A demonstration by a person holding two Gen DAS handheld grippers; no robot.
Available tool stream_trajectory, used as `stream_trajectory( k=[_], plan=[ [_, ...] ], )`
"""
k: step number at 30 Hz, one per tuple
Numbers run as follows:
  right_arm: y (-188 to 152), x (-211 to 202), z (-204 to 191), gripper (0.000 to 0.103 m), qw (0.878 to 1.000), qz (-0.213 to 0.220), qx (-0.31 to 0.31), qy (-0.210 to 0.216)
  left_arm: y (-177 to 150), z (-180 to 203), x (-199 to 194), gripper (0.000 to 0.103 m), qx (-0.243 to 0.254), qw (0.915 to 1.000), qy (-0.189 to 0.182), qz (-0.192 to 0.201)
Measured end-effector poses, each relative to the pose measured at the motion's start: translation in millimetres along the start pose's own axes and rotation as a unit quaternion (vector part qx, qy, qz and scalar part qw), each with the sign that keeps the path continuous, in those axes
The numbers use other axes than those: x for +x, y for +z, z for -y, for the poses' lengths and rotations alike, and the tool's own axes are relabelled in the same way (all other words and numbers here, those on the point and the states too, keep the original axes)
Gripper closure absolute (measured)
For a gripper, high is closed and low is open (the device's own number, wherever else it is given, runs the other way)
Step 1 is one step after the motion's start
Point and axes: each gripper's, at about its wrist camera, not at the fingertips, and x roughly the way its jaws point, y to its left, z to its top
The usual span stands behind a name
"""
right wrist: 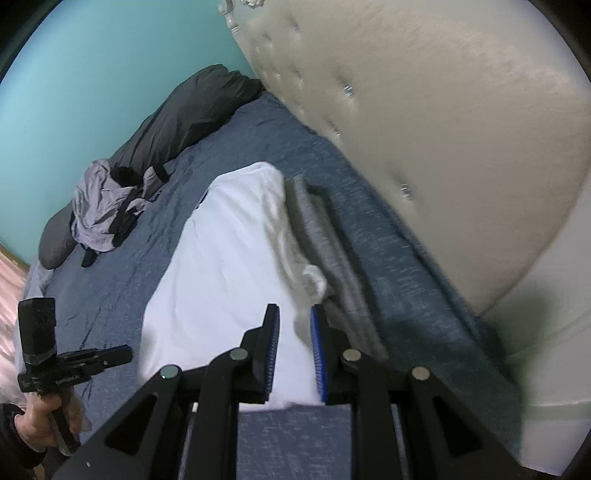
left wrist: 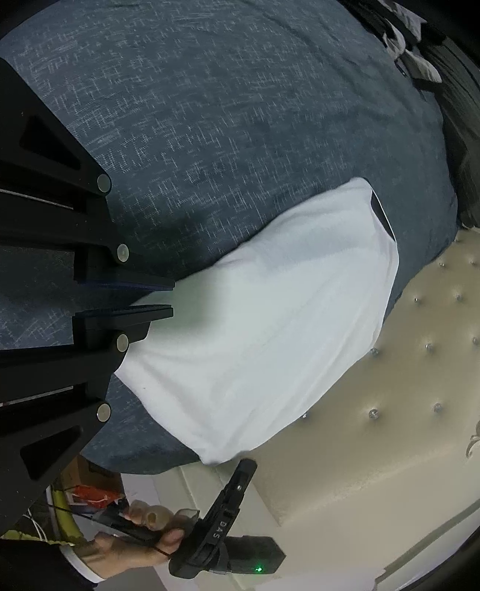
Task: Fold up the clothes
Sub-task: 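Open both tools and release the white polo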
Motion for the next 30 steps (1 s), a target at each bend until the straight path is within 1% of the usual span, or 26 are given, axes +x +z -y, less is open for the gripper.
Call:
stream_trajectory(
  k=[3,5,8,11,14,18,20,22,23,24,27,30],
  plan=[
    [-0.4,13.3,-7.5,0.087,1.000,-0.005,-0.009,-0.005,2.3,6.5,11.5,0.095,0.001,1.0000,-0.002,-0.006],
    [-1.8,25.0,-6.9,0.087,1.000,-0.017,-0.009,-0.024,5.3,4.9,20.9,0.095,-0.001,1.0000,-0.001,-0.009],
    [-4.2,35.7,3.2,0.087,0.999,-0.025,0.011,-0.042,2.0,-2.3,28.9,0.095,-0.014,0.9998,0.005,-0.017],
    [-10.7,43.5,17.7,0.087,0.998,-0.032,0.041,-0.044,-3.3,-12.3,35.5,0.095,-0.024,0.9993,0.010,-0.026],
    [-15.7,46.0,20.7,0.087,0.997,-0.031,0.046,-0.047,-7.2,-22.6,33.8,0.095,-0.028,0.9993,0.015,-0.022],
    [-11.1,36.5,17.9,0.087,0.998,-0.013,0.042,-0.053,-7.0,-37.8,28.0,0.095,-0.038,0.9988,0.024,-0.018],
    [-7.1,29.3,18.3,0.087,0.997,0.005,0.045,-0.056,-5.7,-45.1,24.2,0.095,-0.045,0.9985,0.028,-0.014],
    [-3.8,18.1,18.1,0.087,0.997,0.032,0.050,-0.041,-3.9,-49.3,19.7,0.095,-0.047,0.9984,0.030,-0.010],
    [-2.5,14.3,15.8,0.087,0.998,0.041,0.048,-0.028,-2.7,-50.9,17.2,0.095,-0.048,0.9984,0.030,-0.006],
    [-1.8,13.6,12.4,0.087,0.998,0.043,0.041,-0.025,-1.6,-51.8,15.3,0.095,-0.049,0.9983,0.031,-0.004],
    [-2.1,17.2,3.1,0.087,0.999,0.038,0.026,-0.011,-0.5,-52.6,10.0,0.095,-0.050,0.9983,0.031,0.002],
    [-7.9,27.1,1.0,0.087,1.000,0.019,0.022,-0.012,2.2,-48.2,9.5,0.095,-0.046,0.9986,0.028,0.004]
  ],
)
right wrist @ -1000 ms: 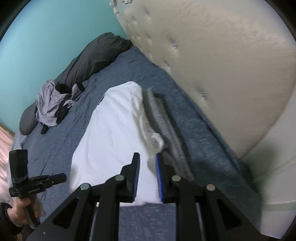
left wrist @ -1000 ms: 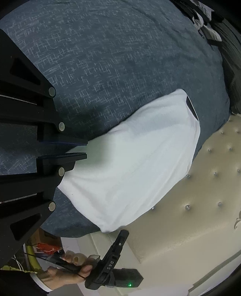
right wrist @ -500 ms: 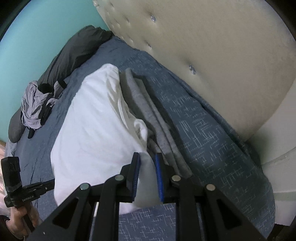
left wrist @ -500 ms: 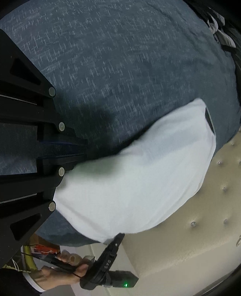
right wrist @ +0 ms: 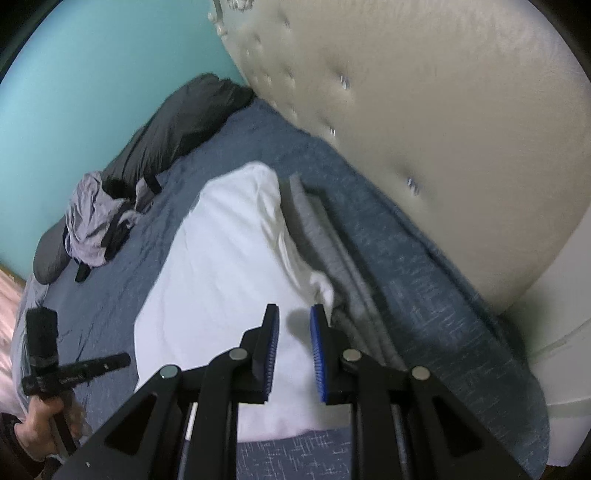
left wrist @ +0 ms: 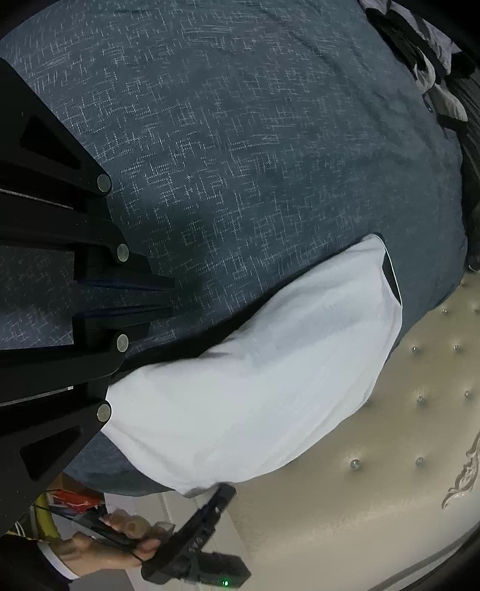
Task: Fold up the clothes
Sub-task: 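Open both tools and release the white polo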
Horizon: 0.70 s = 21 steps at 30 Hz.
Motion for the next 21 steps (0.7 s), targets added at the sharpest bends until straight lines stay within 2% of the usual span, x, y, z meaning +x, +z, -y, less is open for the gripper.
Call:
stream_trajectory(
  k=[3,6,14,18,21],
  plan=[
    [-5.7,10.3,2.5,0.087,1.000,-0.016,0.011,-0.022,-1.1,6.7,-0.6,0.095,0.006,1.0000,-0.004,0.001],
    [-10.6,7.5,17.3,0.087,0.998,-0.010,0.041,-0.036,-1.8,7.6,-2.4,0.095,0.009,0.9999,-0.005,0.001],
    [-7.1,-13.4,17.0,0.087,0.998,0.037,0.051,-0.010,-3.3,-4.0,-8.8,0.095,0.003,1.0000,-0.004,0.005],
    [-13.2,-15.3,10.4,0.087,0.999,0.035,0.034,0.007,-2.6,-7.1,-16.9,0.095,0.004,0.9999,-0.002,0.010],
    [-22.7,-13.7,12.6,0.087,0.999,0.025,0.038,0.001,-2.7,-9.3,-23.6,0.095,0.003,0.9999,0.000,0.014]
  ],
)
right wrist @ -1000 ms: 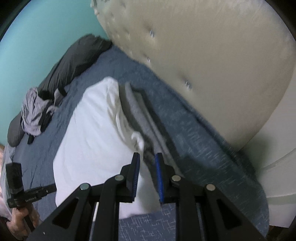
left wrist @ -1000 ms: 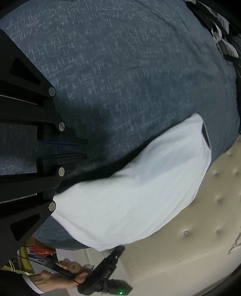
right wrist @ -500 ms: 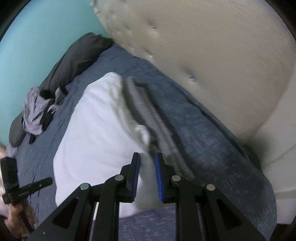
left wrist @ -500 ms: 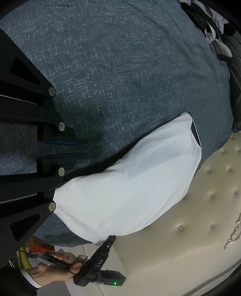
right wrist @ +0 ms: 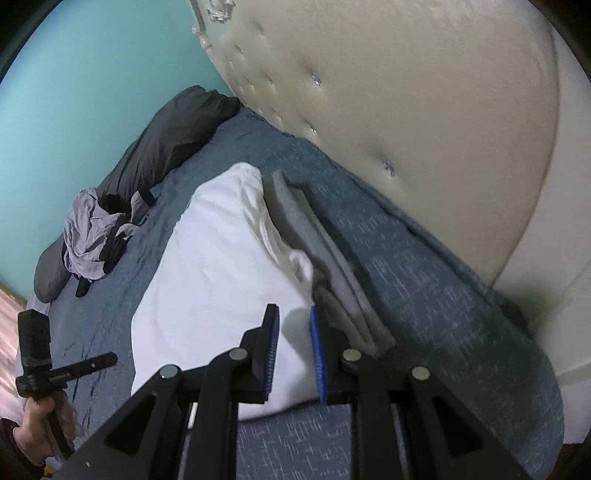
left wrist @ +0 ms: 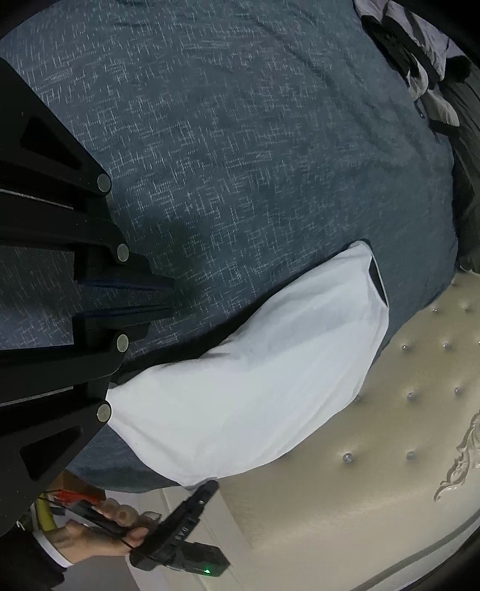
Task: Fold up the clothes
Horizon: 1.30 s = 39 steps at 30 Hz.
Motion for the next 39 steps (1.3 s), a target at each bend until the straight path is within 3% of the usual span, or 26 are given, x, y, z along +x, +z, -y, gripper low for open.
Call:
stream_trajectory(
  k=[12,39],
  plan=[
    [-14.8,-20.5,17.9,0.087,0.998,0.015,0.052,-0.043,0.0,-1.4,-27.6,0.095,0.014,0.9998,0.005,0.016],
    [-6.5,-44.0,-54.0,0.087,0.999,0.033,0.020,-0.031,0.1,-22.9,-86.4,0.094,0.019,0.9988,0.011,0.044]
  ],
)
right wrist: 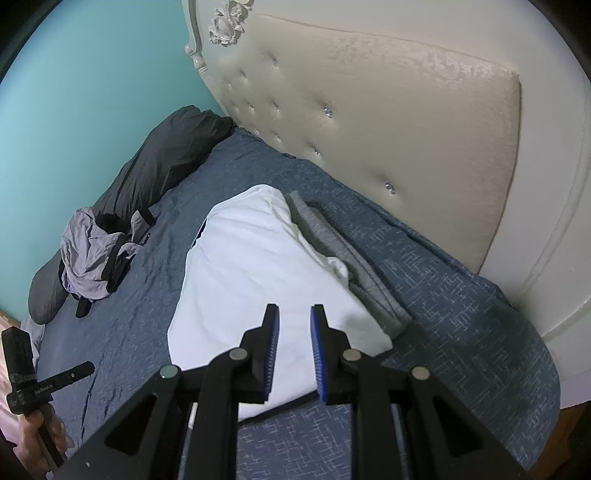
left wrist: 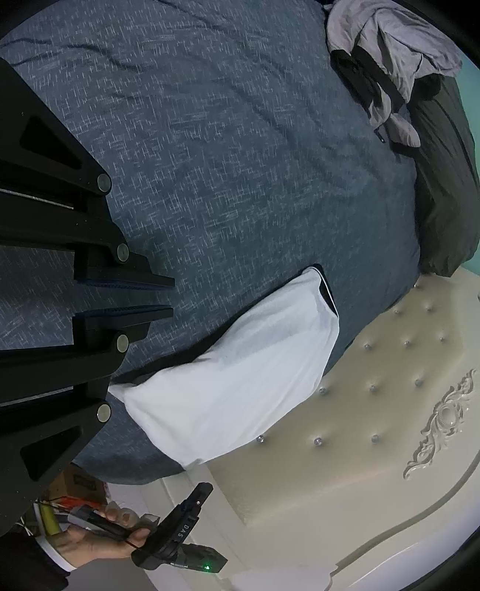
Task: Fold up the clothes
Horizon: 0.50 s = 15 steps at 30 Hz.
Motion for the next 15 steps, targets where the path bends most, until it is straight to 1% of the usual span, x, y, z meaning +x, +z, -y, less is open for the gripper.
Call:
stream_trajectory(
  k=[15],
  plan=[
    [0.7,-10.8,-32.4,0.087,1.000,0.006,-0.019,0.006,0.7,-13.9,-24.3,0.094,-0.003,0.9999,0.007,0.014]
  ],
)
